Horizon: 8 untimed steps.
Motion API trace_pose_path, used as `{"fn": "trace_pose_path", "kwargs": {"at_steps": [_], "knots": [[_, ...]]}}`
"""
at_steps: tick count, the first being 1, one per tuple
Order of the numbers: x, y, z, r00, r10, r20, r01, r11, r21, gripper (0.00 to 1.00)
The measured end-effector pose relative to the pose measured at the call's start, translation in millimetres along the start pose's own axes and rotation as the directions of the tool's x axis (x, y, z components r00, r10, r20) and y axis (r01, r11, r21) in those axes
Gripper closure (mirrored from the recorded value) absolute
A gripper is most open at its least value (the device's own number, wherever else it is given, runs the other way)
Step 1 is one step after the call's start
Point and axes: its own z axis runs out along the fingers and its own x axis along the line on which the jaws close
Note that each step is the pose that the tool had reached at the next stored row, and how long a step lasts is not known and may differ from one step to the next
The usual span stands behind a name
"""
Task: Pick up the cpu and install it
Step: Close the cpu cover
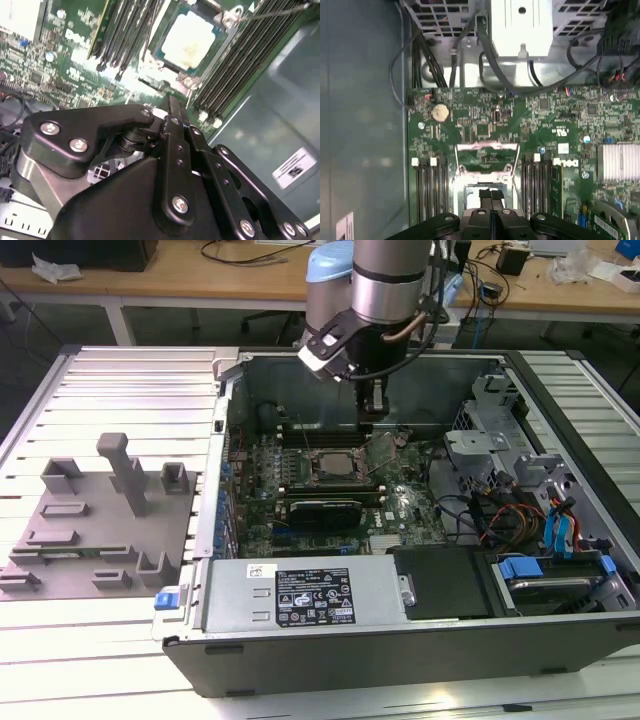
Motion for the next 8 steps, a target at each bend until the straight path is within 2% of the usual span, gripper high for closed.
{"fn": "trace_pose_path", "kwargs": {"at_steps": [1,8], "knots": [[0.4,16.3,0.3,1.0000,0.000,0.0000,0.000,1.0000,0.0000,0.89],[0.8,33.4,0.6,1.0000,0.000,0.0001,0.000,1.0000,0.0000,0.89]]}}
